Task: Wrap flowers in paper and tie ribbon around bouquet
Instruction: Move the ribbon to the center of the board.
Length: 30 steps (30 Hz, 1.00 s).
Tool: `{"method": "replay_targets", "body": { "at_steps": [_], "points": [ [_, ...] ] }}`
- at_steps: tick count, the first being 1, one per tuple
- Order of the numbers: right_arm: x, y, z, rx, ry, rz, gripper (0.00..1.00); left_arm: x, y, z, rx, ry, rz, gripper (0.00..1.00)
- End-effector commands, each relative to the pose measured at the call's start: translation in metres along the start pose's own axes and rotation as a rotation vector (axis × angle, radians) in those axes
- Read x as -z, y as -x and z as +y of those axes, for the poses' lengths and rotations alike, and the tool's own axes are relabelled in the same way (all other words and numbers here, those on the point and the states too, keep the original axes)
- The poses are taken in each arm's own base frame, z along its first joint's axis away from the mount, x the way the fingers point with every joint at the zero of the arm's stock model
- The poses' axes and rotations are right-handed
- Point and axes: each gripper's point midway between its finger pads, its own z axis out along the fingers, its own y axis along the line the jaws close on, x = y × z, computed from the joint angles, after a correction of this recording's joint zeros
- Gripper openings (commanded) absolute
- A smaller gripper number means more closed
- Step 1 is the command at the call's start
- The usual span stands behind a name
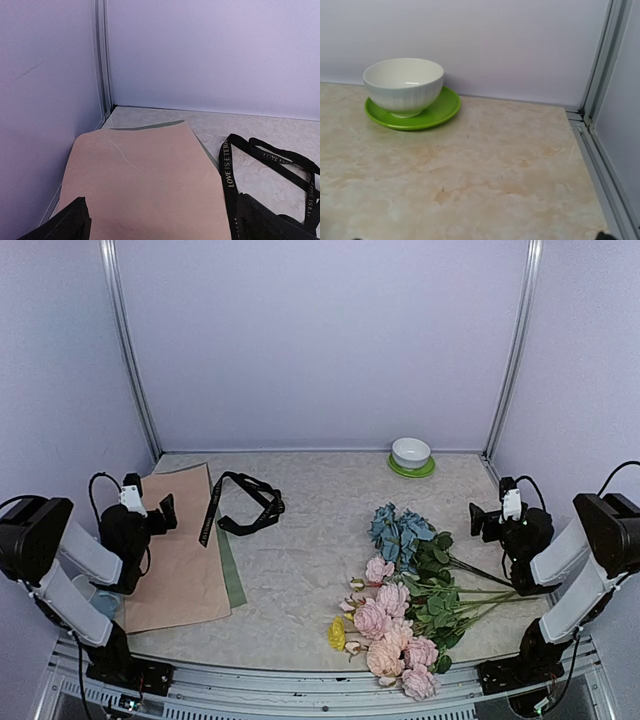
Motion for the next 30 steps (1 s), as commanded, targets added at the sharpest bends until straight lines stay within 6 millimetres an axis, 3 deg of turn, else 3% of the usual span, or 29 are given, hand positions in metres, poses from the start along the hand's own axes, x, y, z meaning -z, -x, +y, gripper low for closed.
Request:
{"method": "replay_targets", "body": {
  "at_steps": [1,8,13,17,19,24,27,30],
  "points": [
    [-0.002,0.015,-0.005,0.009,-0.012,-0.049,1.00,0.008,0.035,-0.023,-0.082,-0.008,-0.080,0.99],
    [-0.002,0.015,-0.005,0.009,-0.012,-0.049,1.00,0.023,0.063,-0.059,-0.186,0.038,-0.078,0.99],
    [-0.004,0.019,0.002,0.025,0.030,-0.054,1.00,0.021,0.092,-0.097,-0.147,-0.090,0.011,0.99],
    [-0.020,0.036,0.005,-0.018,0.078,0.041,1.00,0.027,0.099,-0.136,-0.099,-0.254,0.125,0.98],
    [-0.027,0.044,0.011,-0.082,0.129,0.120,1.00,0.030,0.085,-0.163,-0.061,-0.386,0.228,0.97],
    [-0.024,0.062,0.036,-0.240,0.268,0.233,0.92,0.029,0.014,-0.208,-0.057,-0.585,0.557,0.97],
    [-0.013,0.071,0.054,-0.290,0.333,0.255,0.87,0.015,-0.031,-0.217,-0.071,-0.587,0.762,0.95],
    [0.002,0.082,0.077,-0.277,0.388,0.251,0.86,-0.010,-0.063,-0.209,-0.067,-0.500,0.885,0.99]
  ]
}}
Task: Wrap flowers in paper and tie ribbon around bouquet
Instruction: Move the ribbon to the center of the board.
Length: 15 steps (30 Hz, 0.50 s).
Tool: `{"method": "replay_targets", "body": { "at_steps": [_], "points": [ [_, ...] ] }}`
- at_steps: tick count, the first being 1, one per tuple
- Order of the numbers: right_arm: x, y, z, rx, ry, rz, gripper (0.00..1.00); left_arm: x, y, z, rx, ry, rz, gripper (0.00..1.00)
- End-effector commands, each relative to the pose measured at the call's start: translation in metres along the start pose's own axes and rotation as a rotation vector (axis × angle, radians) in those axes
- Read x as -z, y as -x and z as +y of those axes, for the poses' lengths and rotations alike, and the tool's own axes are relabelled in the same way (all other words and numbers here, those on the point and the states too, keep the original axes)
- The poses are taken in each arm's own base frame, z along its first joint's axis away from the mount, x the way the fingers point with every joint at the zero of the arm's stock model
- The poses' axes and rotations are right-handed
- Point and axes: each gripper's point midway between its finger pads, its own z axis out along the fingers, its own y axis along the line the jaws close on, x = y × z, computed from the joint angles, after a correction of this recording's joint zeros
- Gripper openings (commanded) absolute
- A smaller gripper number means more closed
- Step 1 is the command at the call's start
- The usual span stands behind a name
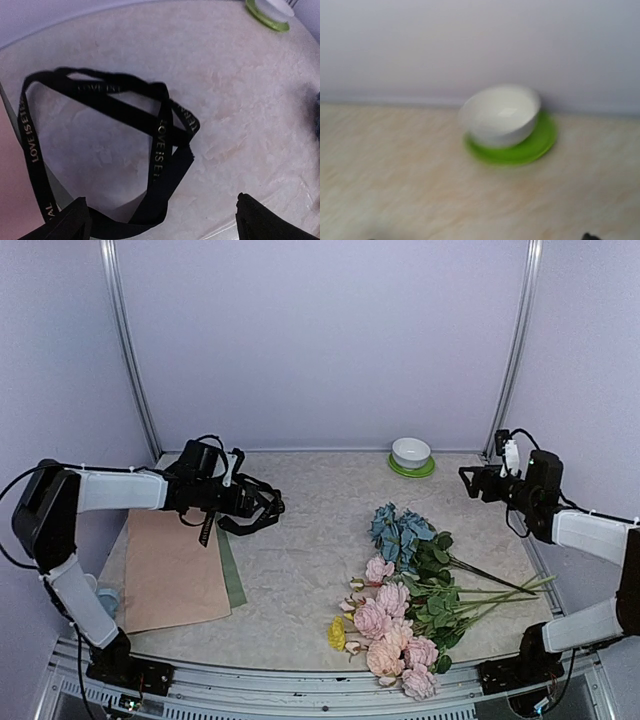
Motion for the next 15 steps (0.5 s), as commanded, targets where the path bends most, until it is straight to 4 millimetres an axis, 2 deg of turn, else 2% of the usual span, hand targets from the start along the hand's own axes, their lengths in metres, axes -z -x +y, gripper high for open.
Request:
{"method": "replay_targets", "body": {
  "at_steps": [1,4,7,10,15],
  "points": [
    [0.015,-0.018,0.045,-0.068,0.111,0.111,0.86,-0.033,-0.049,0.017,0.115,0.015,0.268,0.99],
    [0.027,-0.014,0.065,-0.066,0.158,0.092,0.85,-0.044,-0.046,0.026,0.136,0.027,0.248,0.99],
    [0.038,-0.014,0.075,-0.063,0.175,0.087,0.85,-0.057,-0.055,0.014,0.129,-0.034,0.286,0.99],
    [0.047,-0.013,0.071,-0.057,0.132,0.088,0.84,-0.066,-0.074,-0.007,0.148,-0.153,0.346,0.99],
    [0.060,-0.002,0.069,-0.040,0.093,0.079,0.84,-0.072,-0.101,-0.009,0.138,-0.133,0.420,0.98]
  ]
}}
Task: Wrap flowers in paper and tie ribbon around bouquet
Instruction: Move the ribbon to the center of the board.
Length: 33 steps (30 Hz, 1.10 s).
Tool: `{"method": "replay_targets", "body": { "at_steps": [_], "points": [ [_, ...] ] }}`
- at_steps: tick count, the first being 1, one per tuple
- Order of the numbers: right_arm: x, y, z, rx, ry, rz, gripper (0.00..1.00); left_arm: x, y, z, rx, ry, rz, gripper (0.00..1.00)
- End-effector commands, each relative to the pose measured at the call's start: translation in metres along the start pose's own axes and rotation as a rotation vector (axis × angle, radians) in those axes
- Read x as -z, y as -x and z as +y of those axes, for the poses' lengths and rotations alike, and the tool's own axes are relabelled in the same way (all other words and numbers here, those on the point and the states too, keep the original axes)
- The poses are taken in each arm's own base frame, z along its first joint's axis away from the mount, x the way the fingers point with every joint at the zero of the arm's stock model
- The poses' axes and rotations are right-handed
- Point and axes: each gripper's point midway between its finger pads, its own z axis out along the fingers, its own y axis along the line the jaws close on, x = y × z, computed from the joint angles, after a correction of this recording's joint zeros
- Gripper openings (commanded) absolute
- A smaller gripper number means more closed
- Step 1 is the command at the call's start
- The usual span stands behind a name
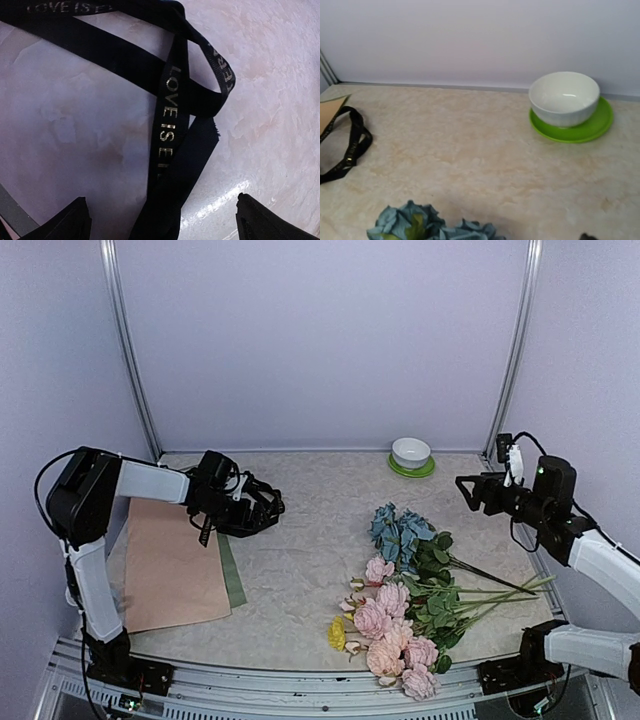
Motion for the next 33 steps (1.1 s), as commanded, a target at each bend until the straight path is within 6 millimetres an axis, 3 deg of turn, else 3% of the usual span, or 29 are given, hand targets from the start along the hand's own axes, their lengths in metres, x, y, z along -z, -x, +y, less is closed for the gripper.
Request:
{"method": "replay_targets", "body": {
  "at_steps": [1,4,8,12,14,18,20,22,23,26,30,33],
  "points": [
    [0.011,-0.005,0.000,-0.010,-0.032,0.030,0.84,-0.016,-0.029,-0.011,-0.003,-0.036,0.105,0.98],
    [0.016,0.001,0.003,-0.014,-0.028,0.010,0.83,-0.021,-0.038,-0.022,-0.048,-0.038,0.140,0.94],
    [0.019,0.004,0.006,-0.044,-0.021,0.000,0.81,-0.035,-0.052,-0.053,-0.113,-0.151,0.200,0.70],
    [0.017,0.007,0.021,-0.059,0.053,0.001,0.78,-0.043,-0.041,-0.101,-0.263,-0.284,0.198,0.72],
    [0.015,0.010,0.028,-0.068,0.079,0.009,0.77,-0.047,-0.025,-0.132,-0.325,-0.383,0.193,0.73],
    [0.008,0.010,0.045,-0.070,0.109,0.034,0.75,-0.045,0.003,-0.217,-0.417,-0.620,0.175,0.69],
    [0.003,0.009,0.051,-0.069,0.109,0.053,0.75,-0.027,0.006,-0.263,-0.527,-0.720,0.143,0.69],
    [-0.001,0.009,0.057,-0.072,0.105,0.079,0.75,0.001,0.009,-0.293,-0.606,-0.776,0.070,0.74],
    [-0.004,0.009,0.058,-0.073,0.098,0.095,0.74,0.011,0.009,-0.297,-0.622,-0.761,0.037,0.76],
    [-0.019,0.009,0.067,-0.058,0.087,0.145,0.73,0.061,0.033,-0.290,-0.620,-0.668,-0.104,0.83],
    [-0.059,0.007,0.091,-0.018,0.118,0.214,0.73,0.100,0.066,-0.223,-0.439,-0.408,-0.220,0.89],
    [-0.099,0.003,0.106,0.027,0.097,0.261,0.73,0.122,0.073,-0.166,-0.288,-0.239,-0.274,0.89]
  ]
}}
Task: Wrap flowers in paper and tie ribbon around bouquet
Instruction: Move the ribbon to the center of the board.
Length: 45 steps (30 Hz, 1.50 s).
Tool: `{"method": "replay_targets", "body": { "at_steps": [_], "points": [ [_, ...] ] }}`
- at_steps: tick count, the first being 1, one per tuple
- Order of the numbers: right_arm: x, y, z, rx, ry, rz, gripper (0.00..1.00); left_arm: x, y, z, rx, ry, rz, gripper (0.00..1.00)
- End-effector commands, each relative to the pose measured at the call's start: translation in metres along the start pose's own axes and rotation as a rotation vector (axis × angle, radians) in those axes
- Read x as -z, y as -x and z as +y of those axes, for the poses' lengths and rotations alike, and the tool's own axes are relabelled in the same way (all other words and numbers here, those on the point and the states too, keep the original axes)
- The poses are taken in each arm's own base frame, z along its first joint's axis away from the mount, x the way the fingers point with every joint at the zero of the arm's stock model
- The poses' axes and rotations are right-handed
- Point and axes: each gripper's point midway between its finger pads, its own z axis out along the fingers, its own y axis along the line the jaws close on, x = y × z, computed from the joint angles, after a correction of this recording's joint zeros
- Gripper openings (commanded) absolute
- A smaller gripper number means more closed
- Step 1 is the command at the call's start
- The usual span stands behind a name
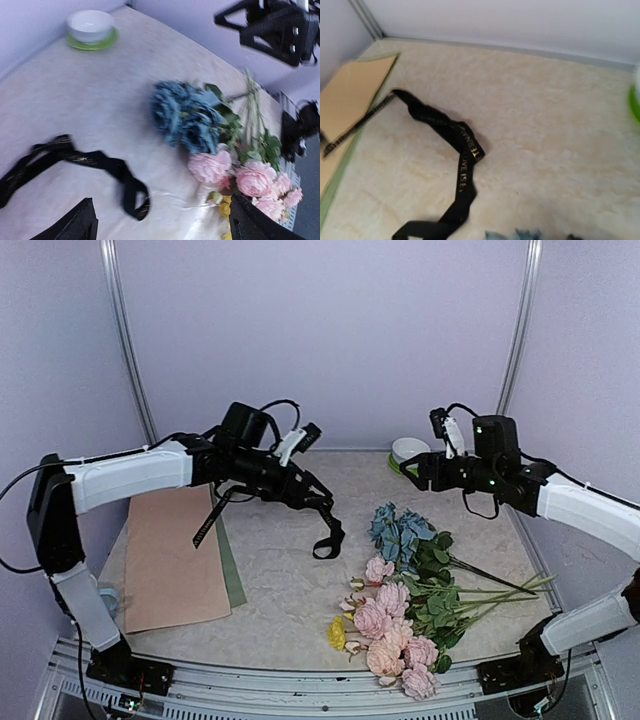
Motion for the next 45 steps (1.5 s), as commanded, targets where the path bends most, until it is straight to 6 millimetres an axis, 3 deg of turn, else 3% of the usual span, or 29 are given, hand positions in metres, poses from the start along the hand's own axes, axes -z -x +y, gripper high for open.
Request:
{"method": "replay_targets", "body": {
  "at_steps": [1,2,4,7,10,13,15,17,20,25,28,29,31,33,35,37,39,41,43,45],
  "points": [
    [-0.053,0.001,0.013,0.062,-0.050,0.081,0.73,0.071,-0.009,0.078,0.191,0.379,-0.102,0.89],
    [-0.069,0.003,0.021,0.085,-0.051,0.106,0.73,0.084,-0.018,0.086,0.219,0.446,-0.102,0.90],
    [-0.100,-0.014,0.035,0.134,-0.064,0.202,0.75,0.104,-0.039,0.094,0.264,0.545,-0.083,0.90],
    [-0.141,-0.063,0.060,0.254,-0.070,0.402,0.82,0.118,-0.066,0.086,0.319,0.592,-0.050,0.90],
    [-0.161,-0.123,0.085,0.392,-0.066,0.607,0.91,0.128,-0.096,0.073,0.352,0.635,0.015,0.90],
    [-0.172,-0.185,0.085,0.466,-0.090,0.804,0.97,0.131,-0.126,0.056,0.397,0.638,0.071,0.91],
    [-0.172,-0.206,0.082,0.491,-0.112,0.878,0.97,0.128,-0.146,0.045,0.408,0.623,0.123,0.91],
    [-0.171,-0.219,0.081,0.484,-0.110,0.918,0.97,0.126,-0.165,0.038,0.439,0.647,0.172,0.91],
    [-0.168,-0.232,0.081,0.474,-0.085,0.955,0.96,0.111,-0.175,0.018,0.421,0.604,0.225,0.91],
    [-0.159,-0.237,0.063,0.496,-0.144,0.980,0.82,0.102,-0.199,0.012,0.416,0.645,0.348,0.91],
    [-0.154,-0.226,0.046,0.496,-0.199,0.969,0.71,0.103,-0.204,0.005,0.423,0.638,0.357,0.91],
    [-0.154,-0.221,0.042,0.495,-0.212,0.960,0.64,0.105,-0.205,0.005,0.428,0.641,0.350,0.91],
    [-0.155,-0.213,0.036,0.482,-0.206,0.946,0.37,0.110,-0.203,0.004,0.437,0.644,0.330,0.91],
    [-0.156,-0.208,0.036,0.471,-0.177,0.934,0.00,0.113,-0.199,0.001,0.444,0.631,0.301,0.91],
    [-0.159,-0.198,0.030,0.468,-0.188,0.909,0.00,0.113,-0.197,-0.001,0.447,0.616,0.288,0.91],
    [-0.164,-0.172,0.023,0.453,-0.200,0.845,0.00,0.112,-0.198,-0.002,0.448,0.610,0.285,0.91],
    [-0.173,-0.127,0.015,0.417,-0.208,0.737,0.00,0.110,-0.201,-0.002,0.443,0.605,0.295,0.91],
    [-0.181,-0.065,0.011,0.378,-0.195,0.585,0.00,0.108,-0.199,-0.002,0.435,0.600,0.297,0.91],
    [-0.179,0.010,0.014,0.331,-0.146,0.399,0.00,0.107,-0.196,-0.002,0.424,0.595,0.286,0.90],
    [-0.164,0.091,0.020,0.283,-0.055,0.178,0.00,0.106,-0.195,-0.001,0.416,0.595,0.280,0.91]
  ]
}}
